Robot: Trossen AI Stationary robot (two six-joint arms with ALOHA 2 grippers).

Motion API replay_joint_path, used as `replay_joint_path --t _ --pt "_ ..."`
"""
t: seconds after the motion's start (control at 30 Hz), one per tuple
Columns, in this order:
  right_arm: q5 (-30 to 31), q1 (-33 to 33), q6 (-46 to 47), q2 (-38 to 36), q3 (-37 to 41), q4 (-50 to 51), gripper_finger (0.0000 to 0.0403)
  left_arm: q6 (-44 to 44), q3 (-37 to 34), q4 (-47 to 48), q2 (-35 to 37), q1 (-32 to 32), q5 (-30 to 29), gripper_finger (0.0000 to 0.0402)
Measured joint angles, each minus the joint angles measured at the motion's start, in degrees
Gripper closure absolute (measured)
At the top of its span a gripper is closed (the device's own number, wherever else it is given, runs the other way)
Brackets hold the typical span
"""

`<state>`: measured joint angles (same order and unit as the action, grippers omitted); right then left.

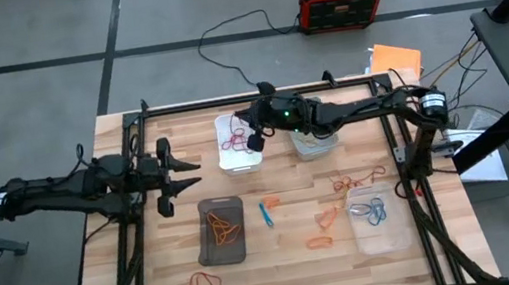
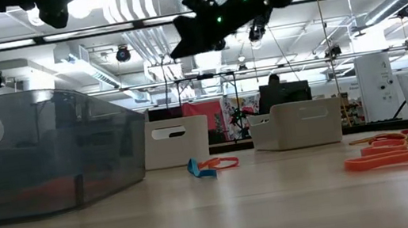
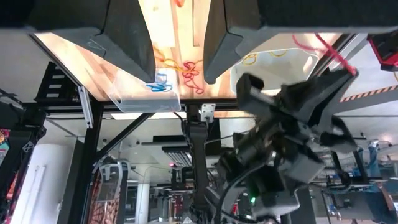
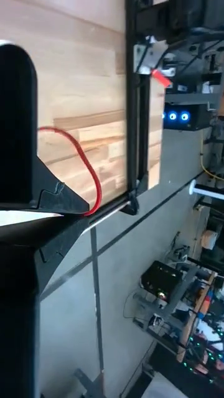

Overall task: Sort rubber bands into baskets
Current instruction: Put the red rubber band into the white bin, then put the yellow rubber band into the gray bin

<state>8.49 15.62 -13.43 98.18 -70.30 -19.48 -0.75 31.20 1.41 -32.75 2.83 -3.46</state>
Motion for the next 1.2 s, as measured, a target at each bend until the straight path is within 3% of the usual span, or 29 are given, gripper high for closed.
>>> replay_joint_path --t 0.43,0.77,0.97,1.2 --pt "0.5 0.4 4.9 7.5 -4.0 1.0 0.0388 0.0 0.0 0.0 0.0 0.0 0.0 0.028" --pt "0.5 0.4 7.6 7.6 -8.5 10.8 0.0296 0.0 0.0 0.0 -0.5 0.0 0.0 0.028" --pt "-1.0 -0.7 7.5 3.1 -10.6 24.0 0.0258 0.9 0.0 2.1 -0.6 0.0 0.0 0.028" --pt "-1.5 -4.7 10.9 -3.9 -11.0 39.8 0.0258 0.8 0.0 2.5 -2.1 0.0 -0.2 0.028"
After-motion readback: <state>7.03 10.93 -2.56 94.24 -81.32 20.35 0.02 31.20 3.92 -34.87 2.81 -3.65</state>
